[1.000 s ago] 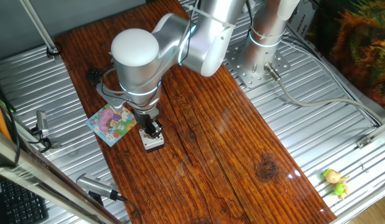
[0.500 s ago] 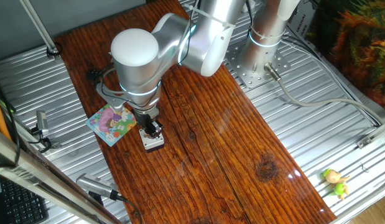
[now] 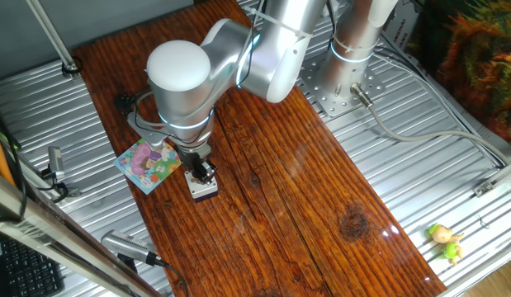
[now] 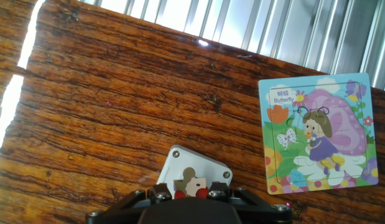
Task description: Assemble one piece of a puzzle
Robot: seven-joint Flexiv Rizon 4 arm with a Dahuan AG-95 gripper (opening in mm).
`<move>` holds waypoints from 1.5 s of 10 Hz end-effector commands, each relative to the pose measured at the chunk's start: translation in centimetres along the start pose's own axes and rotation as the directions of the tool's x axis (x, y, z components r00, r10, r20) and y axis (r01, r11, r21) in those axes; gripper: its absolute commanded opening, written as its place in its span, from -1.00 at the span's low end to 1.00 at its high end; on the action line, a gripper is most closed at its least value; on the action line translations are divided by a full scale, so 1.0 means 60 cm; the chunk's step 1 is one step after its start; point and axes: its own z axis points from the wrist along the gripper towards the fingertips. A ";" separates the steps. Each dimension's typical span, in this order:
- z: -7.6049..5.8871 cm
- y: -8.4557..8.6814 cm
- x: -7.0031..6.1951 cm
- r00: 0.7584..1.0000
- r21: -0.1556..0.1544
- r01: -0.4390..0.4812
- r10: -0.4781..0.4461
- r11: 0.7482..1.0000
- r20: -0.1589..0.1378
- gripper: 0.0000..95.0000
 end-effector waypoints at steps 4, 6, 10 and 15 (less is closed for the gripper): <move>0.000 -0.001 0.001 1.000 0.004 -0.004 0.004 1.000 0.015 -0.20; 0.000 -0.001 0.001 1.000 0.003 -0.005 0.005 1.000 0.014 -0.20; 0.000 -0.001 0.001 1.000 0.003 -0.010 0.010 1.000 0.020 -0.20; 0.003 -0.002 0.001 1.000 -0.001 -0.012 0.012 1.000 0.022 -0.20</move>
